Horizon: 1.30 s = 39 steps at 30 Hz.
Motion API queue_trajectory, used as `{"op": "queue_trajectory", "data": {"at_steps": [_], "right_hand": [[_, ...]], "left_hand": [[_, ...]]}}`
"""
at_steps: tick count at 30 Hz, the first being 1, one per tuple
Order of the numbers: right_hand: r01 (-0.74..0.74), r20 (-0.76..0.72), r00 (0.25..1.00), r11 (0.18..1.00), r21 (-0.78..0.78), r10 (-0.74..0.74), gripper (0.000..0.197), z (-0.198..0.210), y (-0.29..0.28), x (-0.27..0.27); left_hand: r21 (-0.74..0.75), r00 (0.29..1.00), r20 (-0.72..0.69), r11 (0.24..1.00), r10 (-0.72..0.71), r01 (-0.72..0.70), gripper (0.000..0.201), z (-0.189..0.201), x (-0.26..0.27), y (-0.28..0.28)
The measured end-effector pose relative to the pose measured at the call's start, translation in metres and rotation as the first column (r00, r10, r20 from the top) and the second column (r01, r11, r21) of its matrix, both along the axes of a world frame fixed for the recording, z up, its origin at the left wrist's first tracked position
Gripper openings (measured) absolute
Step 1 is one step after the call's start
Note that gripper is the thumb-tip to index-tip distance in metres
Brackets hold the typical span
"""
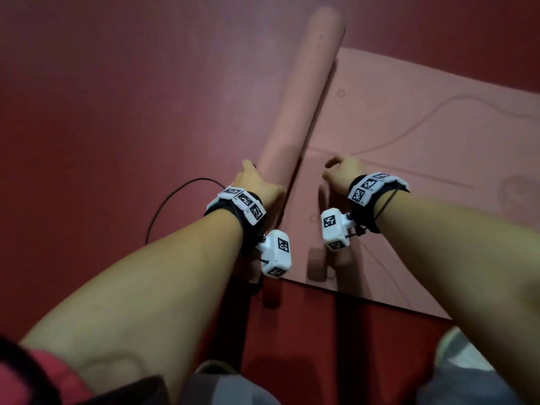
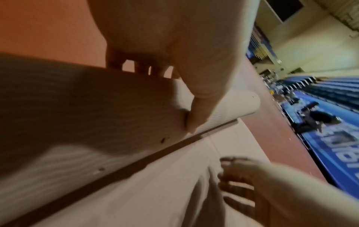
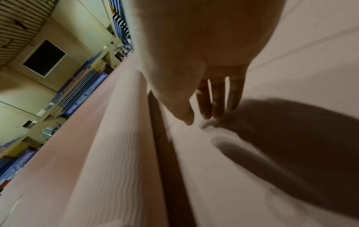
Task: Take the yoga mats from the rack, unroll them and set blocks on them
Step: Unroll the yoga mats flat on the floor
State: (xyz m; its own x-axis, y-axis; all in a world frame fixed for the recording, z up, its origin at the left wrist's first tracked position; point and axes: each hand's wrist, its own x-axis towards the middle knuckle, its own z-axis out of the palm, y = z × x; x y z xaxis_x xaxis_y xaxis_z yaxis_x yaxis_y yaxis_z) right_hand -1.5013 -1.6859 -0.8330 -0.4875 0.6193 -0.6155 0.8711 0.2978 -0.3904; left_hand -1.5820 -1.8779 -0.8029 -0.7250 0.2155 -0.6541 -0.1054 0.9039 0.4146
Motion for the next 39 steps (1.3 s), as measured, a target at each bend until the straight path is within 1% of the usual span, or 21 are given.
{"op": "queue_trajectory", "data": {"at_steps": [3, 5, 6, 7, 9, 10, 12, 15, 17, 18, 19, 21, 22, 24, 27, 29, 30, 32, 34, 36, 39], "right_hand": [[0.075, -0.192, 0.976, 0.985, -0.157, -0.105, 0.009, 0.001, -0.023, -0.032], [0.12, -0.298, 0.938, 0.971, -0.207, -0.18, 0.014, 0.0, -0.034, -0.057], [0.131, -0.33, 0.919, 0.956, -0.262, -0.216, 0.013, -0.003, -0.041, -0.066], [0.162, -0.342, 0.896, 0.925, -0.344, -0.284, 0.012, -0.006, -0.047, -0.073], [0.212, -0.314, 0.852, 0.825, -0.523, -0.418, 0.014, -0.013, -0.057, -0.079], [0.211, -0.288, 0.852, 0.789, -0.578, -0.438, 0.019, -0.016, -0.062, -0.08], [0.196, -0.272, 0.864, 0.782, -0.592, -0.423, 0.027, -0.014, -0.073, -0.082], [0.186, -0.296, 0.845, 0.765, -0.617, -0.445, 0.034, -0.007, -0.082, -0.091], [0.156, -0.319, 0.844, 0.766, -0.623, -0.432, 0.033, 0.001, -0.089, -0.099], [0.139, -0.326, 0.851, 0.776, -0.616, -0.411, 0.032, 0.006, -0.093, -0.103], [0.134, -0.328, 0.858, 0.788, -0.601, -0.396, 0.037, 0.011, -0.097, -0.107], [0.132, -0.338, 0.845, 0.775, -0.619, -0.414, 0.049, 0.02, -0.105, -0.114], [0.129, -0.346, 0.833, 0.761, -0.636, -0.431, 0.05, 0.023, -0.108, -0.117], [0.117, -0.377, 0.816, 0.764, -0.634, -0.438, 0.05, 0.024, -0.111, -0.122], [0.018, -0.499, 0.798, 0.841, -0.541, -0.338, 0.039, 0.03, -0.114, -0.125], [-0.085, -0.573, 0.785, 0.875, -0.476, -0.235, 0.031, 0.037, -0.115, -0.129], [-0.133, -0.606, 0.773, 0.887, -0.443, -0.187, 0.032, 0.039, -0.116, -0.132], [-0.199, -0.651, 0.752, 0.904, -0.378, -0.107, 0.039, 0.042, -0.121, -0.139], [-0.248, -0.664, 0.747, 0.91, -0.331, -0.038, 0.05, 0.042, -0.126, -0.143], [-0.292, -0.662, 0.749, 0.916, -0.277, 0.039, 0.057, 0.038, -0.13, -0.145], [-0.354, -0.637, 0.752, 0.92, -0.172, 0.17, 0.058, 0.029, -0.131, -0.146]], "left_hand": [[0.083, 0.999, 0.048, 0.996, 0.004, -0.008, 0.068, 0.004, -0.004, -0.011], [0.123, 0.999, 0.029, 0.992, 0.017, -0.02, 0.061, 0.002, -0.01, -0.015], [0.134, 1.0, 0.002, 0.991, 0.031, -0.031, 0.056, 0.0, -0.011, -0.021], [0.136, 0.999, -0.025, 0.99, 0.045, -0.041, 0.054, -0.002, -0.014, -0.027], [0.123, 0.996, -0.06, 0.991, 0.066, -0.058, 0.056, -0.002, -0.019, -0.041], [0.11, 0.996, -0.051, 0.991, 0.076, -0.07, 0.058, -0.001, -0.021, -0.049], [0.095, 0.997, 0.015, 0.993, 0.072, -0.074, 0.061, 0.002, -0.022, -0.068], [0.074, 0.998, 0.059, 0.997, 0.012, -0.016, 0.081, 0.016, -0.021, -0.084], [0.057, 0.999, 0.022, 0.998, -0.031, 0.029, 0.091, 0.021, -0.018, -0.09], [0.037, 0.999, -0.005, 0.998, -0.047, 0.048, 0.092, 0.023, -0.016, -0.093], [0.02, 0.998, -0.036, 0.998, -0.059, 0.059, 0.091, 0.022, -0.013, -0.094], [-0.029, 0.995, -0.084, 0.998, -0.057, 0.055, 0.09, 0.022, -0.006, -0.095], [-0.051, 0.994, -0.1, 0.998, -0.052, 0.047, 0.091, 0.022, -0.002, -0.096], [-0.073, 0.989, -0.143, 0.997, -0.038, 0.028, 0.091, 0.019, 0.001, -0.096], [-0.067, 0.971, -0.24, 0.998, -0.003, -0.014, 0.086, 0.02, -0.001, -0.097], [-0.053, 0.946, -0.323, 0.998, 0.009, -0.028, 0.072, 0.021, -0.006, -0.098], [-0.045, 0.93, -0.367, 0.998, 0.018, -0.037, 0.061, 0.022, -0.009, -0.099], [-0.044, 0.893, -0.448, 0.997, 0.035, -0.061, 0.043, 0.023, -0.015, -0.102], [-0.06, 0.866, -0.496, 0.992, 0.069, -0.114, 0.038, 0.022, -0.02, -0.105], [-0.071, 0.846, -0.516, 0.977, 0.134, -0.199, 0.033, 0.02, -0.024, -0.108], [-0.061, 0.824, -0.492, 0.933, 0.281, -0.355, 0.019, 0.013, -0.031, -0.116]]}}
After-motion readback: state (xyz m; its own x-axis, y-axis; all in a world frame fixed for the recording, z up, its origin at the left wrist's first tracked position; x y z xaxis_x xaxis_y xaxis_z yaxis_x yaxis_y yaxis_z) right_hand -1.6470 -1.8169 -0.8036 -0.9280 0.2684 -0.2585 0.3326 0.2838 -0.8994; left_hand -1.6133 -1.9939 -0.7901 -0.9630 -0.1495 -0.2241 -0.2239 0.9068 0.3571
